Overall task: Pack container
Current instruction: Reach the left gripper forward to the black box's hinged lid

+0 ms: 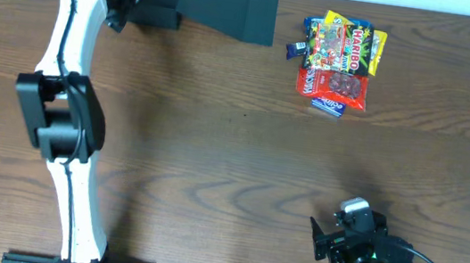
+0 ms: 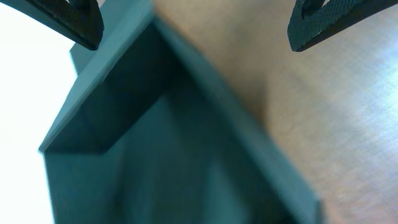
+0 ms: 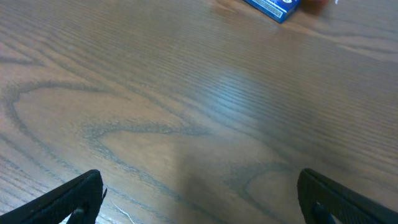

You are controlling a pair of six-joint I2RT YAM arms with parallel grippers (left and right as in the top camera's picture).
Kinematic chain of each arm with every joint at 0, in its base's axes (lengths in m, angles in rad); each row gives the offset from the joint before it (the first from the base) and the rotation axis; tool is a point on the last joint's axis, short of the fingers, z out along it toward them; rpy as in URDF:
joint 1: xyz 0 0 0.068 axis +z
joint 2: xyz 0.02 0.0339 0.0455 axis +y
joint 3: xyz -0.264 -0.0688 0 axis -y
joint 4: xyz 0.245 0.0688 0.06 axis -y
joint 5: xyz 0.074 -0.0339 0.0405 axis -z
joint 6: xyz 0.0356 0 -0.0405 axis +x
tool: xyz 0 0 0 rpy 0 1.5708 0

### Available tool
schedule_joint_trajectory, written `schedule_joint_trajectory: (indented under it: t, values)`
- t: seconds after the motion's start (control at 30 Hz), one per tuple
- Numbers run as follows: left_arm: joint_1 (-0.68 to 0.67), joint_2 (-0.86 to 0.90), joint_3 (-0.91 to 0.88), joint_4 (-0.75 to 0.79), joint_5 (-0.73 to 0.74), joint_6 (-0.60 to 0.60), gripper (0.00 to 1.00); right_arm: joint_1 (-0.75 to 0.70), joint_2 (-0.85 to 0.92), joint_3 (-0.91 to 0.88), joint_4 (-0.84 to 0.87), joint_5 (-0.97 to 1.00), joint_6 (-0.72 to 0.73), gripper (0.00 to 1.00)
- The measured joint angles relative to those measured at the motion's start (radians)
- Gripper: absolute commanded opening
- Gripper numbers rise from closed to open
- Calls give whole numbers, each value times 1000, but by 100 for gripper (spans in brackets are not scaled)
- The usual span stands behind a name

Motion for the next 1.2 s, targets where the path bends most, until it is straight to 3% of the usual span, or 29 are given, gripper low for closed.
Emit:
schedule_joint_trajectory:
  t: [0.13, 0.27, 0.47, 0.5, 0.57, 0.77, 0.87, 1.2]
  values:
    - [0, 96, 129, -5, 10, -53, 96, 0, 0, 0, 0, 0, 0, 99]
    - [0, 134, 142, -5, 27, -83, 96, 0, 0, 0, 0, 0, 0, 99]
    - [2, 183, 142, 22, 46, -48, 96, 0, 0, 0, 0, 0, 0, 99]
    - [2, 187, 142, 23, 46, -33, 100, 0, 0, 0, 0, 0, 0, 99]
    - [2, 187, 142, 24, 48, -9, 65, 0, 0, 0, 0, 0, 0, 99]
    - [5, 187, 142, -14, 38, 41, 18, 0, 0, 0, 0, 0, 0, 99]
    - [6, 182, 150, -56, 32, 9, 6, 0, 0, 0, 0, 0, 0, 99]
    - [30, 179, 153, -87, 106, -23, 6, 0, 0, 0, 0, 0, 0, 99]
